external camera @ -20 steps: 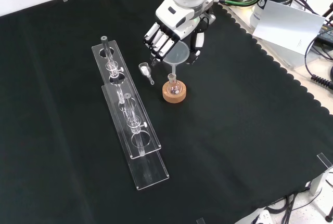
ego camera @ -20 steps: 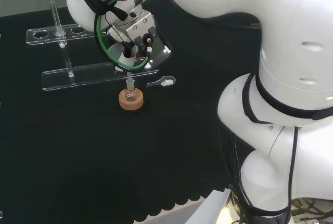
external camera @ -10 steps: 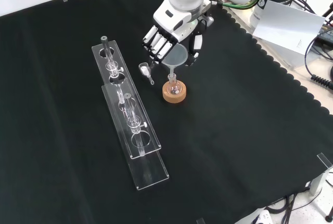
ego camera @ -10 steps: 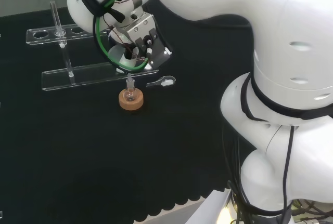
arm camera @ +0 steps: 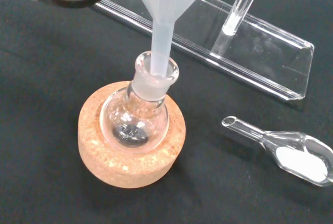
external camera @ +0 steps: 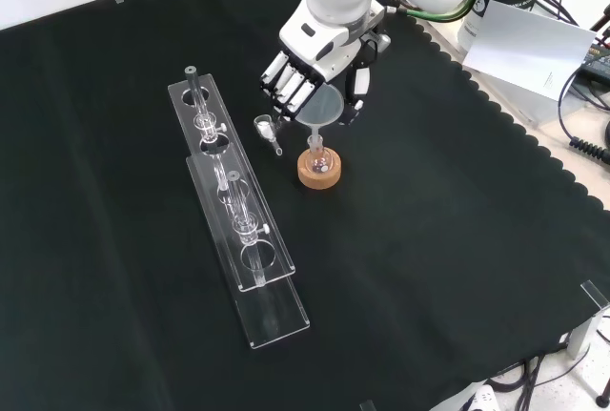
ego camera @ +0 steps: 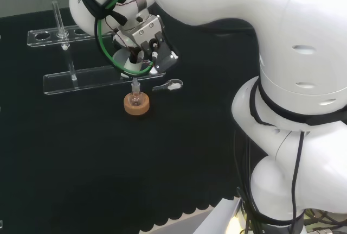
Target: Place the funnel on the round-bottom flask.
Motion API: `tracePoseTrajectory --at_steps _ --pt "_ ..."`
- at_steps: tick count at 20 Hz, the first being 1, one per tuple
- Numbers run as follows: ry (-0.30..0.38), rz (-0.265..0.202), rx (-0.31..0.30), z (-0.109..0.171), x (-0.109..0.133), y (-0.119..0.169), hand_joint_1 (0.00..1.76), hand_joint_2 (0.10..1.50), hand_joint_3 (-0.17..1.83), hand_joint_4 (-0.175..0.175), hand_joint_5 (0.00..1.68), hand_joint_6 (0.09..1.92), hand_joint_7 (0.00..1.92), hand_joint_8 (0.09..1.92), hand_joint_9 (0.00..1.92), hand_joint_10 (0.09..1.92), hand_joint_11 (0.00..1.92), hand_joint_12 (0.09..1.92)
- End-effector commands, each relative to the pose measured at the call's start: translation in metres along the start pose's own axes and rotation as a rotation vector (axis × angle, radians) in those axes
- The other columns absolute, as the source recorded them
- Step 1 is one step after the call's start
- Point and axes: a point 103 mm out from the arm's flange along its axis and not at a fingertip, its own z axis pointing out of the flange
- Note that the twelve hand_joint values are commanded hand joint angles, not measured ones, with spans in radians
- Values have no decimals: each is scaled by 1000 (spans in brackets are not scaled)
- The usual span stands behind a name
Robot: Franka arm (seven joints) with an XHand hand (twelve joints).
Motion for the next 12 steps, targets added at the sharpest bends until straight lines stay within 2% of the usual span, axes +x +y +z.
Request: tracePoseTrajectory --at_steps 1,12 --pt "9 -4 4 3 -1 -1 760 669 552 -75 451 194 385 858 708 722 333 1323" --pt "42 -10 23 20 1 -1 759 670 552 -75 452 194 383 858 709 721 333 1323"
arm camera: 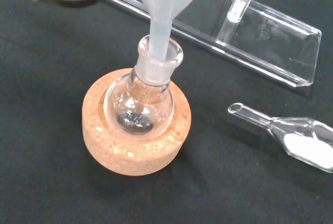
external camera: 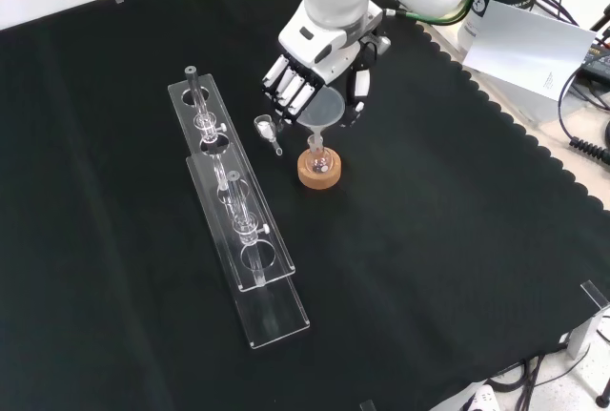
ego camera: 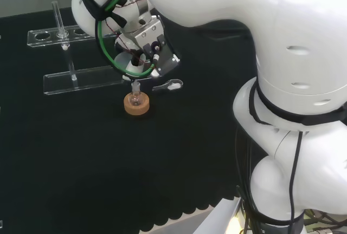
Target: Place the funnel on the round-bottom flask.
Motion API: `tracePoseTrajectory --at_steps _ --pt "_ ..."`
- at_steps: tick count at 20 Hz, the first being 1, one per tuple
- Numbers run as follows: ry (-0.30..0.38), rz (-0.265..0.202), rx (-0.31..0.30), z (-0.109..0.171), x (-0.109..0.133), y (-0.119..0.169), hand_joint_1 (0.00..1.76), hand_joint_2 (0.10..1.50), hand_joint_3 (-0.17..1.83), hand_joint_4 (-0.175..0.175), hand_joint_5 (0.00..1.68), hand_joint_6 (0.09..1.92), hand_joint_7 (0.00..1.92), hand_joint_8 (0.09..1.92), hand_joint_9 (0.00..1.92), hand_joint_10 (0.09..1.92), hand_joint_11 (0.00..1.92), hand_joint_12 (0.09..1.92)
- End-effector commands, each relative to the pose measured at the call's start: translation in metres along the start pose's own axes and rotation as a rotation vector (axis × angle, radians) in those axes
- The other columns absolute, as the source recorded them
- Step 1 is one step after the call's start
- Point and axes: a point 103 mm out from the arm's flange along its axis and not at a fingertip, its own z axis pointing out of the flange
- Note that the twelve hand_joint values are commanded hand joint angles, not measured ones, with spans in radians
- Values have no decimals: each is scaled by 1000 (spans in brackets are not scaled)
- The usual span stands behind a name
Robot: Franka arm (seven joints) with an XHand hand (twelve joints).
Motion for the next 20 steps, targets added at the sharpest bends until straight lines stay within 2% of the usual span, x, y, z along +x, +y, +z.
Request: tracePoseTrajectory --at_steps 1,8,13,20 --pt "19 -7 9 10 1 0 759 670 552 -75 452 193 383 858 709 720 333 1323" --pt "26 -10 18 14 4 2 756 672 552 -75 451 193 380 857 708 720 333 1323" --pt "38 -15 -2 16 3 -1 752 672 552 -76 439 187 363 853 691 715 333 1322" --pt "64 -22 -26 18 4 -7 652 634 484 -77 202 87 32 757 374 755 223 1370"
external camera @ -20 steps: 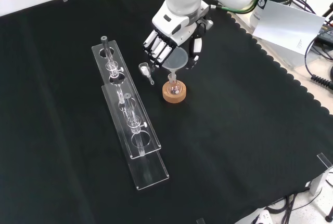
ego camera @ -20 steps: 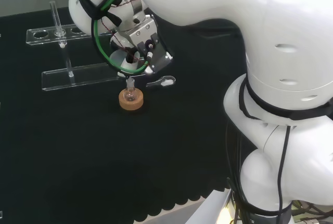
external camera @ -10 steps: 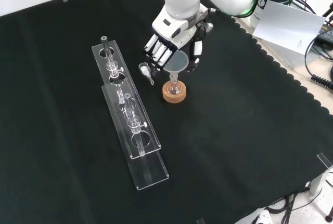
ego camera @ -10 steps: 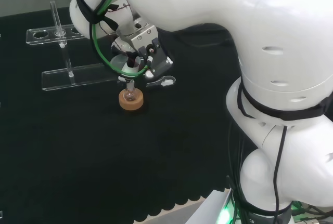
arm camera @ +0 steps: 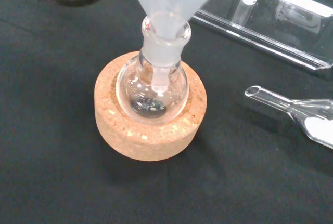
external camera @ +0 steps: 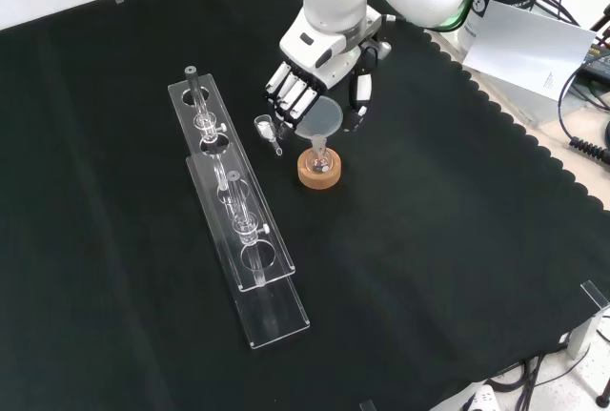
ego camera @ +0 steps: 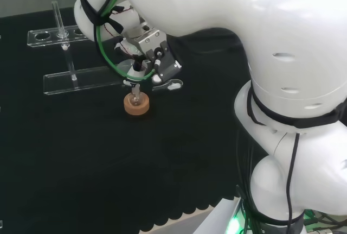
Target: Place the funnel on the round-bottom flask.
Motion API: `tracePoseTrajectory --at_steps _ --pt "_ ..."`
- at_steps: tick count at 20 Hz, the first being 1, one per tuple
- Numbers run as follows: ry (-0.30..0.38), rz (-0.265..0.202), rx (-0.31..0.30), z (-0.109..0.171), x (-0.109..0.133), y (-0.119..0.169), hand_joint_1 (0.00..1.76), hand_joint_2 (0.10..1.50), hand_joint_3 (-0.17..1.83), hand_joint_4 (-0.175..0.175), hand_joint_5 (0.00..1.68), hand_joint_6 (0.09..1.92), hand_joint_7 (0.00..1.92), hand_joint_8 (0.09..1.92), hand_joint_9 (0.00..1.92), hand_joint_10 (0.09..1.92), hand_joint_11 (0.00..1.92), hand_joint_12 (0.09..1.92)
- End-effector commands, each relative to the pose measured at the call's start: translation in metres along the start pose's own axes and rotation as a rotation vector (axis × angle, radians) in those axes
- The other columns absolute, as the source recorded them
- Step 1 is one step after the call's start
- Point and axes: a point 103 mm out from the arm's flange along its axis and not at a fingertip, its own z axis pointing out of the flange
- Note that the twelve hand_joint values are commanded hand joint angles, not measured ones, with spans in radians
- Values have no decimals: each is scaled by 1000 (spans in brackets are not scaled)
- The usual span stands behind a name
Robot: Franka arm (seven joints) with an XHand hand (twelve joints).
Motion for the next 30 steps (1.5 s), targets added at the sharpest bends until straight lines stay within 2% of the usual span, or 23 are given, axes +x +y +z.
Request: tracePoseTrajectory --at_steps 1,5,13,19,24,30 --pt "23 -5 -23 2 1 -6 629 628 466 -75 179 87 15 721 344 757 211 1374" --pt "19 -6 -39 -2 -2 -10 586 634 398 -72 141 87 0 643 290 767 192 1381" --pt "16 14 -80 -27 -16 -21 552 645 361 -71 135 87 0 622 254 765 162 1390" --pt "1 60 -110 -48 -32 -37 602 685 341 -71 161 87 5 675 221 767 131 1404" --pt "-5 86 -123 -54 -45 -51 662 706 352 -69 197 87 32 704 260 774 130 1406" --pt "18 137 -129 -62 -74 -70 684 707 373 -68 232 87 78 733 319 753 150 1403"
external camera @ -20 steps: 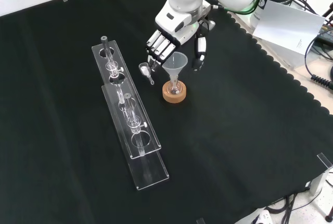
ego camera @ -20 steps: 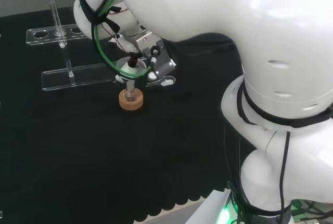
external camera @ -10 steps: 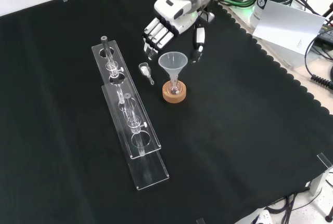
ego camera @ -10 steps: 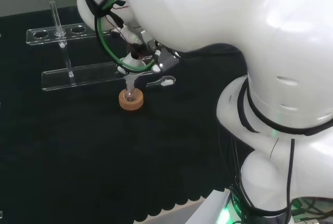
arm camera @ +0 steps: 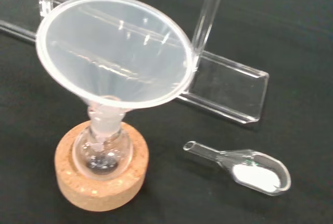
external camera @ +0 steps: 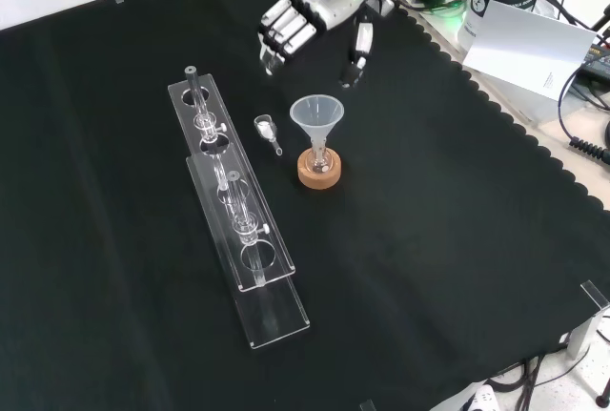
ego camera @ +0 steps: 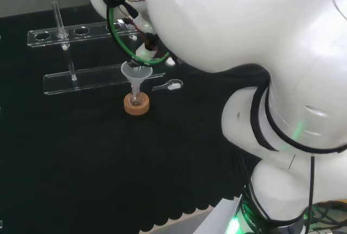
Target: Place the funnel on the round-bottom flask.
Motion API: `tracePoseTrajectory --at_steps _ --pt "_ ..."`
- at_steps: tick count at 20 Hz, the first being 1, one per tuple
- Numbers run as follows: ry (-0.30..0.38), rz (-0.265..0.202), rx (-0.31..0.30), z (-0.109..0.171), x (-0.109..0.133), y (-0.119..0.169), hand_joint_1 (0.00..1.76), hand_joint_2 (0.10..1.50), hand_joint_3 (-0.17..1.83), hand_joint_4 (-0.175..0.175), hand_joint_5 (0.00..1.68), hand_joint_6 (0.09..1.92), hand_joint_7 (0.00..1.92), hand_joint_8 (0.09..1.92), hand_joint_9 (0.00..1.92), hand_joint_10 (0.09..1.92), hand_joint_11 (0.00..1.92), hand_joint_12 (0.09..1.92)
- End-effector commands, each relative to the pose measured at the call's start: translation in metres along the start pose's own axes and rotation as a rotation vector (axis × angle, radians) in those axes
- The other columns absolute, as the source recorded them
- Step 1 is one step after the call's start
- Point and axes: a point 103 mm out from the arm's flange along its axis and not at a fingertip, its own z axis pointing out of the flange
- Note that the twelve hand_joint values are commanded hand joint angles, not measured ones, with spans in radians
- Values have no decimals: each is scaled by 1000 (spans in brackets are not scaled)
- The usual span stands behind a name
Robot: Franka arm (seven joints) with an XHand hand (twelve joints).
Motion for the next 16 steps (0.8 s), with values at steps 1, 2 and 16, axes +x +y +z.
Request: tracePoseTrajectory --at_steps 1,2,16 --pt "3 65 2 -10 -38 -27 686 705 379 -69 237 87 86 733 327 746 158 1397" --pt "4 74 3 -11 -43 -29 688 704 383 -69 242 87 94 734 335 741 163 1393" --pt "24 151 39 1 -80 -43 706 693 426 -70 289 87 165 736 426 700 202 1375"
